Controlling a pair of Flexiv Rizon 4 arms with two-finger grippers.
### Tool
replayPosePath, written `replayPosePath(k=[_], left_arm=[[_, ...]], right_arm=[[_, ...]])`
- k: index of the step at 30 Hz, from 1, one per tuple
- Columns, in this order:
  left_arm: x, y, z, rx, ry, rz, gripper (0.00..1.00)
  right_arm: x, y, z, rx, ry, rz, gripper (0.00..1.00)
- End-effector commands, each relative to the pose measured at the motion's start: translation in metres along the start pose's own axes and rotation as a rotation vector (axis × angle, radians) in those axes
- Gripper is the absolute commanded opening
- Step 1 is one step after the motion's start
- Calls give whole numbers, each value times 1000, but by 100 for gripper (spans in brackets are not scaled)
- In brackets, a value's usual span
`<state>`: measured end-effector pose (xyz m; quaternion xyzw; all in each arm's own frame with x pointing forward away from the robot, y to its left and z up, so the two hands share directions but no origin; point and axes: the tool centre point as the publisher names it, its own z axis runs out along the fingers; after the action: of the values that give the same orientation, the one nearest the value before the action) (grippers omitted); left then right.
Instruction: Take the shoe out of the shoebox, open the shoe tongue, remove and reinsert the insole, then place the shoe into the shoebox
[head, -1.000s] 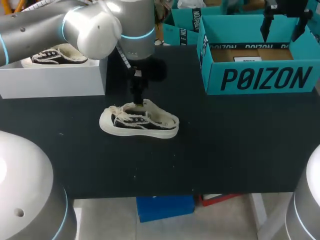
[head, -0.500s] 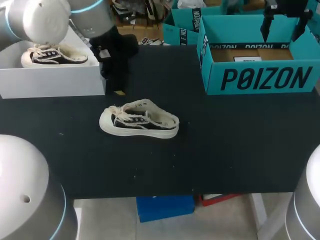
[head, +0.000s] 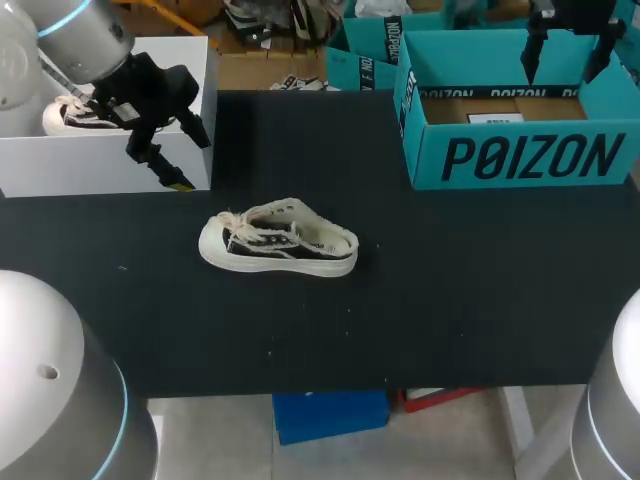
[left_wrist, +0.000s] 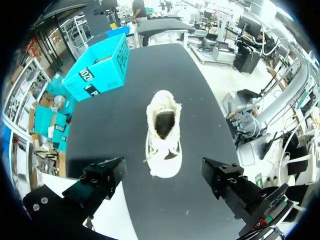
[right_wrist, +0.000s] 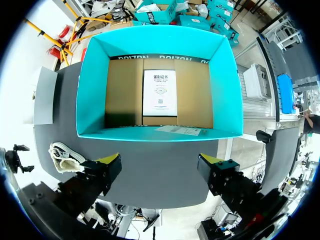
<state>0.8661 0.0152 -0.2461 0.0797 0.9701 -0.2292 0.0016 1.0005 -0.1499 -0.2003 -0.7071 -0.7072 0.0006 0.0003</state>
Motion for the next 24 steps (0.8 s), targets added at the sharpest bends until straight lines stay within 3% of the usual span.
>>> replayPosePath(k=[1, 22, 24], left_arm=[[16, 16, -4, 64, -30, -4, 100], [21, 22, -4, 70, -29, -2, 100], [21, 22, -4, 70, -29, -2, 100]], right_arm=[[0, 0, 0, 0, 0, 0, 100], [0, 0, 0, 0, 0, 0, 100], [-2, -14, 4, -47, -38, -60, 100]])
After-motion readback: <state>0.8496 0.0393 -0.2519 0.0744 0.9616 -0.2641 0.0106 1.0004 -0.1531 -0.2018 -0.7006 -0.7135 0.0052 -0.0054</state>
